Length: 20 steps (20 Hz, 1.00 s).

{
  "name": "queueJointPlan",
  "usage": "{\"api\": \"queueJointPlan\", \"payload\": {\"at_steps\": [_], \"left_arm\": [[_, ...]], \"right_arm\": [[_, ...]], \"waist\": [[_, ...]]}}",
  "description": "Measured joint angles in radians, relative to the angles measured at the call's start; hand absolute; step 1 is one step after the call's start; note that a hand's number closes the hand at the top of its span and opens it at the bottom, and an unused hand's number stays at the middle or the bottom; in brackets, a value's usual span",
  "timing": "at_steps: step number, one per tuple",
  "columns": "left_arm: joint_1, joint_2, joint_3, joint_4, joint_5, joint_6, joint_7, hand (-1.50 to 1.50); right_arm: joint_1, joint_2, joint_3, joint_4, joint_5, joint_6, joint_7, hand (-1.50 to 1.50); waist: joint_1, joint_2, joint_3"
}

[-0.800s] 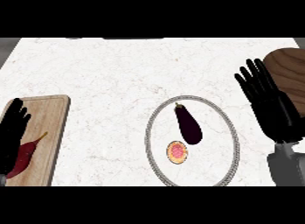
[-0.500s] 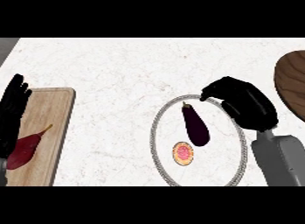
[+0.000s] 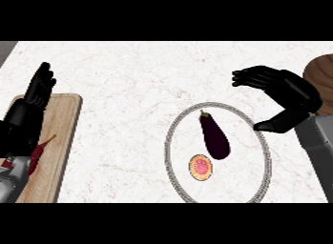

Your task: Pick the eggplant from the placemat and place it in the bowl

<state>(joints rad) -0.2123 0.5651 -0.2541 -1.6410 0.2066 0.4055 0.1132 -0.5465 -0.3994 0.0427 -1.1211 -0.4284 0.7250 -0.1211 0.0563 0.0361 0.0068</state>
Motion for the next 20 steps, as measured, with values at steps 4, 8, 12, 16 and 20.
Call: {"api": "queueJointPlan", "payload": {"at_steps": [4,8,12,16,20], "left_arm": [[-0.029,-0.018,-0.013,0.028,-0.020,0.002,-0.002,0.00],[-0.050,-0.036,-0.029,0.036,-0.036,0.007,0.015,0.00],[-0.063,-0.051,-0.034,0.061,-0.046,0.006,0.016,0.00],[-0.084,-0.057,-0.032,0.072,-0.061,0.009,0.030,0.00],[-0.085,-0.056,-0.022,0.071,-0.064,0.000,0.036,0.00]], "right_arm": [[-0.103,-0.067,0.027,0.074,0.114,0.110,-0.094,-1.50],[-0.203,-0.102,0.097,0.103,0.251,0.129,-0.116,-1.50],[-0.278,-0.130,0.192,0.097,0.391,0.129,-0.141,-1.50],[-0.333,-0.115,0.299,0.109,0.509,0.112,-0.179,-1.50],[-0.391,-0.092,0.387,0.153,0.584,0.100,-0.210,-1.50]], "waist": [[0.007,-0.003,-0.002],[0.012,-0.008,-0.003],[0.009,-0.011,-0.004],[0.005,-0.015,-0.005],[0.004,-0.017,-0.005]]}}
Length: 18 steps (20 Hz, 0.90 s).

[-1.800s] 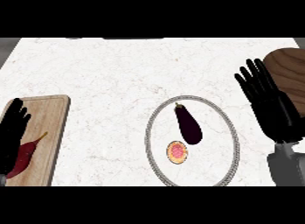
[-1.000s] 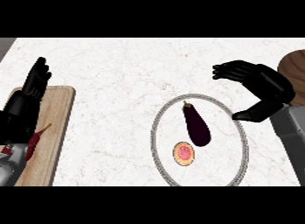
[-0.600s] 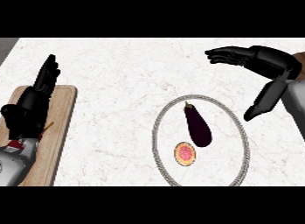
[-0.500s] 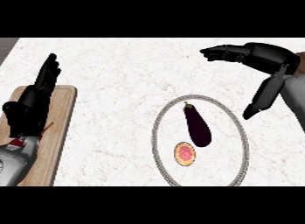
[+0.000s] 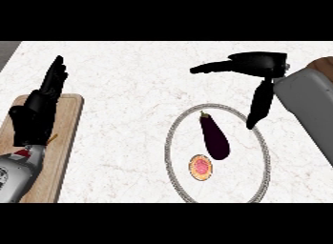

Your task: Pick the eggplant from the placemat and place it in the bowl

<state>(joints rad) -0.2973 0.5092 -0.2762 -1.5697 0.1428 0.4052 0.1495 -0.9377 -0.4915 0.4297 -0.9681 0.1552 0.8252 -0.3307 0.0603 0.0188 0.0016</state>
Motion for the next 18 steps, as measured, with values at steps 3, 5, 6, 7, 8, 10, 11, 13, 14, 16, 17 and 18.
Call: {"api": "queueJointPlan", "payload": {"at_steps": [3,5,6,7,8,10,11,13,14,16,17,18], "left_arm": [[0.020,-0.019,-0.006,0.005,-0.016,0.012,-0.015,0.00],[0.011,-0.026,0.001,0.029,-0.021,0.011,-0.025,0.00],[0.005,-0.027,0.002,0.026,-0.024,0.010,-0.014,0.00],[0.014,-0.024,0.004,0.019,-0.023,0.007,-0.010,0.00],[0.017,-0.027,0.007,0.024,-0.023,0.004,-0.016,0.00],[0.026,-0.030,0.013,0.021,-0.027,0.003,-0.024,0.00],[0.030,-0.031,0.014,0.019,-0.032,0.005,-0.024,0.00],[0.024,-0.029,0.025,0.023,-0.029,-0.009,-0.021,0.00],[0.023,-0.033,0.027,0.022,-0.034,-0.008,-0.017,0.00],[0.019,-0.034,0.035,0.019,-0.041,-0.010,-0.002,0.00],[0.021,-0.036,0.043,0.028,-0.042,-0.014,-0.011,0.00],[0.013,-0.039,0.047,0.033,-0.046,-0.017,-0.004,0.00]], "right_arm": [[-0.026,0.019,0.067,0.015,0.040,-0.007,-0.020,-1.50],[-0.029,0.041,0.115,0.019,0.066,-0.019,-0.034,-1.50],[-0.033,0.045,0.135,0.022,0.079,-0.024,-0.042,-1.50],[-0.034,0.054,0.159,0.027,0.096,-0.032,-0.047,-1.50],[-0.039,0.055,0.180,0.039,0.116,-0.042,-0.062,-1.50],[-0.038,0.066,0.231,0.056,0.156,-0.062,-0.078,-1.50],[-0.033,0.074,0.257,0.063,0.181,-0.077,-0.085,-1.50],[-0.040,0.080,0.297,0.092,0.221,-0.095,-0.101,-1.50],[-0.040,0.091,0.312,0.103,0.239,-0.106,-0.106,-1.50],[-0.040,0.089,0.340,0.129,0.272,-0.124,-0.131,-1.50],[-0.037,0.100,0.350,0.146,0.287,-0.137,-0.136,-1.50],[-0.043,0.111,0.354,0.165,0.299,-0.145,-0.144,-1.50]], "waist": [[-0.006,-0.002,-0.001],[-0.014,-0.003,-0.001],[-0.018,-0.005,-0.001],[-0.018,-0.006,-0.001],[-0.018,-0.006,-0.001],[-0.020,-0.007,-0.001],[-0.022,-0.008,-0.001],[-0.025,-0.008,-0.001],[-0.028,-0.009,-0.001],[-0.032,-0.011,-0.001],[-0.034,-0.011,-0.001],[-0.036,-0.011,-0.001]]}}
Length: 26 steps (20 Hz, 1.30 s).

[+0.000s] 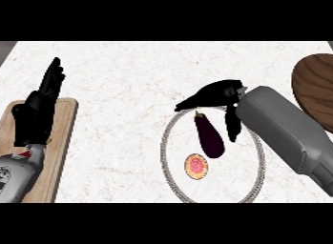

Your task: Pick the eggplant from the placemat and place it in the bowl

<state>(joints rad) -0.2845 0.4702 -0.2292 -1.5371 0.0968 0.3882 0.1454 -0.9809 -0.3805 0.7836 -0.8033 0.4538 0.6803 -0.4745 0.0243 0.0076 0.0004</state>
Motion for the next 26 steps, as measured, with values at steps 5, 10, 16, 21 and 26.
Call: {"api": "queueJointPlan", "payload": {"at_steps": [5,10,16,21,26], "left_arm": [[0.034,-0.005,0.018,-0.013,-0.007,-0.023,-0.014,0.00],[0.026,-0.016,0.031,-0.035,-0.022,-0.028,0.018,0.00],[0.042,-0.026,0.052,-0.027,-0.039,-0.049,-0.001,0.00],[0.047,-0.038,0.064,-0.028,-0.044,-0.061,-0.003,0.00],[0.043,-0.051,0.076,-0.018,-0.053,-0.071,-0.004,0.00]], "right_arm": [[0.011,0.036,0.026,0.079,0.050,-0.056,-0.056,-1.50],[0.003,0.094,0.037,0.174,0.084,-0.100,-0.101,-1.50],[0.001,0.140,0.049,0.244,0.136,-0.156,-0.145,1.50],[-0.003,0.155,0.052,0.280,0.181,-0.247,-0.211,1.50],[0.001,0.159,0.037,0.307,0.194,-0.290,-0.272,1.50]], "waist": [[-0.001,-0.001,0.000],[-0.001,-0.001,0.000],[-0.007,-0.010,-0.003],[-0.007,-0.018,-0.005],[-0.009,-0.018,-0.004]]}}
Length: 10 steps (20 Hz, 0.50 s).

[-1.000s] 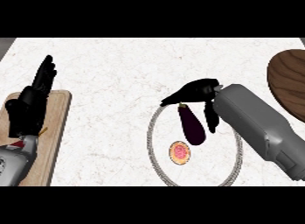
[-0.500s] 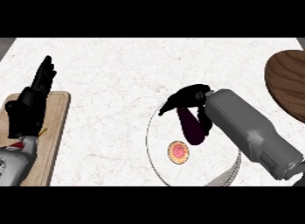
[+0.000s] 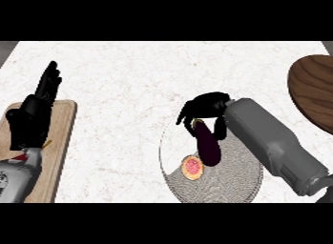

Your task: Pick the eggplant from the placemat and place it in the bowl

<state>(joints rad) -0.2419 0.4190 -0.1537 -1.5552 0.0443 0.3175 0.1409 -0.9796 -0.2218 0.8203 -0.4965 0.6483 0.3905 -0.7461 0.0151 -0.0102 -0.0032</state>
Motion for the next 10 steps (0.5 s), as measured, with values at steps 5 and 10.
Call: {"api": "queueJointPlan", "payload": {"at_steps": [5,10], "left_arm": [[0.014,-0.006,0.005,-0.015,-0.011,-0.008,0.007,0.00],[0.020,-0.002,0.013,-0.040,-0.017,-0.009,0.035,0.00]], "right_arm": [[-0.008,0.011,-0.022,0.001,-0.003,0.002,-0.028,1.50],[-0.008,0.042,-0.162,0.072,-0.085,-0.040,0.192,1.50]], "waist": [[-0.002,0.002,0.001],[-0.014,0.003,0.002]]}}
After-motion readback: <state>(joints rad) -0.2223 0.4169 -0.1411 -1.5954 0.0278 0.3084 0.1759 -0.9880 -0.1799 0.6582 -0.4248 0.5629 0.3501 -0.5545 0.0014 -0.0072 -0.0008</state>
